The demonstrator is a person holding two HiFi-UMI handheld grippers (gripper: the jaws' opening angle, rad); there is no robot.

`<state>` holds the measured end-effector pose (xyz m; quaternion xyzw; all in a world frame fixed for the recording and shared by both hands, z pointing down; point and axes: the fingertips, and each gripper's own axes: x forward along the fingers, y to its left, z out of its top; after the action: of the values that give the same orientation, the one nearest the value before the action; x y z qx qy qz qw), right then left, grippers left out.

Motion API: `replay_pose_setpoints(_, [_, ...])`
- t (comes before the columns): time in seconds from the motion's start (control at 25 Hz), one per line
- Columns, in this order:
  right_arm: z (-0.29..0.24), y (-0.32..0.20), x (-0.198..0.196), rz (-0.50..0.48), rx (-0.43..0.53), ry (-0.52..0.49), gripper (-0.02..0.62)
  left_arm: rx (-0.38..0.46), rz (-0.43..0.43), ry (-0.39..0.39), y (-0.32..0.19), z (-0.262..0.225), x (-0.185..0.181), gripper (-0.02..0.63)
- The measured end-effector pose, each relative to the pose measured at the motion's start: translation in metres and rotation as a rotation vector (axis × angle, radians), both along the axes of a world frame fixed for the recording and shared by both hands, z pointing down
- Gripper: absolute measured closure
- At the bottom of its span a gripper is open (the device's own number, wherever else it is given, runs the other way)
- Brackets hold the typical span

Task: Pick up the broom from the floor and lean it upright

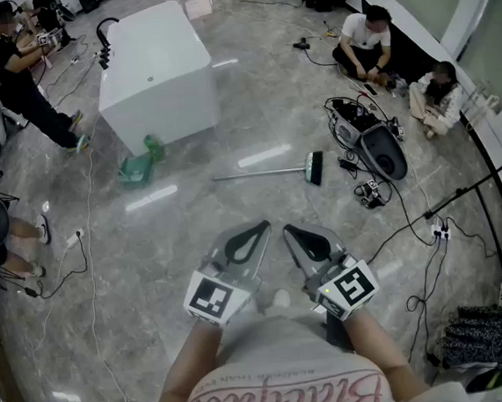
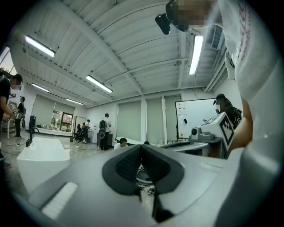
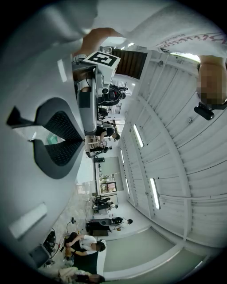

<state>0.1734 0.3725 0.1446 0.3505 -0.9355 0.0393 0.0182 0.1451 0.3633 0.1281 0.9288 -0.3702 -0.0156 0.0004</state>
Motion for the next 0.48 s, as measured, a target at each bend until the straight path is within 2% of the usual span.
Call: replay_pose_setpoints(0.48, [0.0013, 0.0033, 0.0074, 0.022, -0.008, 0.001, 0.595, -0.006, -0.002, 0.011, 0.0025, 0.0003, 0.0016, 0.606])
